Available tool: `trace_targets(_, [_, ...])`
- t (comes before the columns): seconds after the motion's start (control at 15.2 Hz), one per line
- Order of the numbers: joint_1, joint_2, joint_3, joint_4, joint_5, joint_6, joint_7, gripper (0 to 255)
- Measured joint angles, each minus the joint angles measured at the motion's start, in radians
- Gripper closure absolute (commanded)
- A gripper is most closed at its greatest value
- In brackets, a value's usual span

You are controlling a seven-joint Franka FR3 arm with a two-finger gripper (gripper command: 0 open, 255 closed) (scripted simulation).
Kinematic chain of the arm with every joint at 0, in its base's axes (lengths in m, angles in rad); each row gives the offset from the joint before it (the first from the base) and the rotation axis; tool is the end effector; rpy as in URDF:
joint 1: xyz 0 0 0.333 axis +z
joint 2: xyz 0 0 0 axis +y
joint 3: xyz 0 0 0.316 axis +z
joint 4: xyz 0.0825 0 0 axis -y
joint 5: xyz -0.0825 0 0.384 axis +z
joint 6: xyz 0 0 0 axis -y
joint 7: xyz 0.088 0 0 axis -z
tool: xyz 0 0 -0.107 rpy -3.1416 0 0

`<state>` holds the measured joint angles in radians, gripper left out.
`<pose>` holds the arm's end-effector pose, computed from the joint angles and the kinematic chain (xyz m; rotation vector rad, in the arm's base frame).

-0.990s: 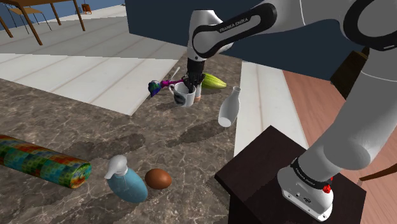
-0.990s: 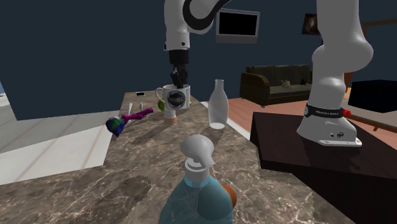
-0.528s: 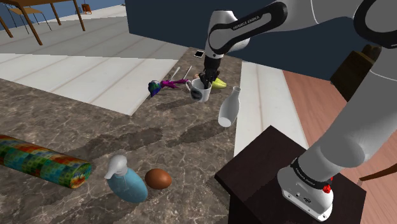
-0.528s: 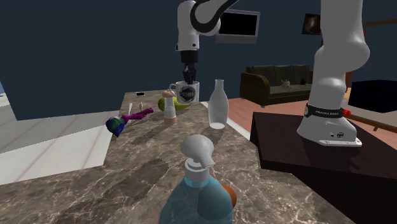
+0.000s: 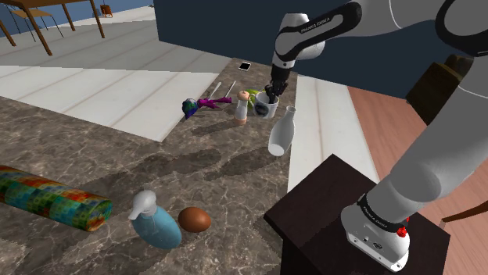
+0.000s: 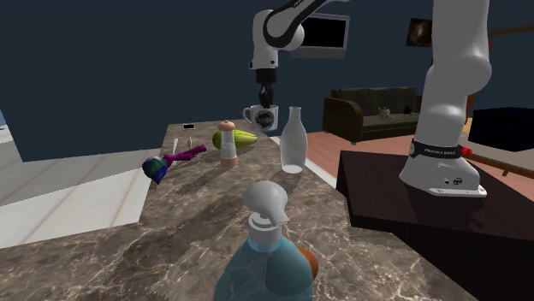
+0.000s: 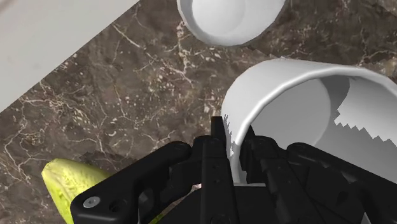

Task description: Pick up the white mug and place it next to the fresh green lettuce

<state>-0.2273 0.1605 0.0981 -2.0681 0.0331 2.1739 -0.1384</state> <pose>0.5636 -0.0729 0.3511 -3.0914 0.0172 0.0741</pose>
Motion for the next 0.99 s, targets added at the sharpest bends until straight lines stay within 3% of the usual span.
trace_targets(0.33, [-0.063, 0.004, -0.046, 0.010, 0.001, -0.010, -0.110, 255])
trace_targets(0.99, [-0.073, 0.076, -0.054, -0.024, 0.000, 0.095, -0.131, 255])
